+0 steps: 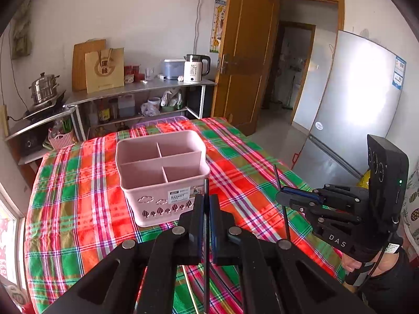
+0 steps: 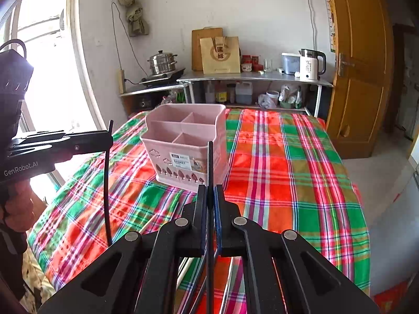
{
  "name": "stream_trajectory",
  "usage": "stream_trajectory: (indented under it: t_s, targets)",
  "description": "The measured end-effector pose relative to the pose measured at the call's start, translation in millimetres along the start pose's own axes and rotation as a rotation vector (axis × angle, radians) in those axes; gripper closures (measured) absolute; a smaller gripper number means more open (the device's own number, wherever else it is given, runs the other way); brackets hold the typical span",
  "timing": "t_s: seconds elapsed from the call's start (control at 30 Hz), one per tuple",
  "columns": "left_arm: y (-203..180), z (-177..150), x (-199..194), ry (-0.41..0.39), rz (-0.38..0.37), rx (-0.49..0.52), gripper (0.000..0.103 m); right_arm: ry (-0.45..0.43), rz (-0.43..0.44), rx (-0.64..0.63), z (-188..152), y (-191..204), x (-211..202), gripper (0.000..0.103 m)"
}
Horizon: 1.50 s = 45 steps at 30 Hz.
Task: Organize utensils
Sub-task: 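Lift the held chopsticks with both tools and carry them above the pink basket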
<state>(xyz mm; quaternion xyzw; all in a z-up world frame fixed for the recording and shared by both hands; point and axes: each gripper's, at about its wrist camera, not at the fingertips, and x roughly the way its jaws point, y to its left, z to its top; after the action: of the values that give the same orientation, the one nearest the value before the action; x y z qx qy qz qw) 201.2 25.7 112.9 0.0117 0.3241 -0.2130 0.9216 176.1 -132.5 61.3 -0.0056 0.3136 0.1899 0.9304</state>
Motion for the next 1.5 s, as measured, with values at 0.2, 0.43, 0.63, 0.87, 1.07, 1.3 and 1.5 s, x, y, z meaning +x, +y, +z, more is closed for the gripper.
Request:
stream_trajectory:
  t_s: [0.2, 0.43, 0.63, 0.87, 1.07, 1.3, 1.5]
  targets:
    - [-8, 11, -27, -0.054, -0.003, 0.017, 0.099, -0.066, -0.002, -0.01, 12, 5, -25, 0.098]
    - [-10, 24, -34, -0.08, -0.003, 0.022, 0.099, -0.113, -0.001, -0.018, 25, 8, -39, 0.098]
    - [-3, 42, -34, -0.089, 0.011, 0.017, 0.099, -0.141, 0.007, -0.027, 42, 11, -40, 0.098]
    - [23, 72, -36, -0.099, 0.035, -0.028, 0.099, -0.174, 0.043, -0.012, 69, 13, -33, 0.098]
    - [48, 106, -43, -0.14, 0.076, -0.063, 0.099, -0.214, 0.08, 0.021, 101, 12, -23, 0.098]
    - [79, 140, -38, -0.163, 0.115, -0.103, 0.099, -0.261, 0.099, 0.058, 138, 16, -3, 0.098]
    - [97, 152, -30, -0.182, 0.126, -0.116, 0.099, -0.283, 0.124, 0.07, 154, 23, 17, 0.098]
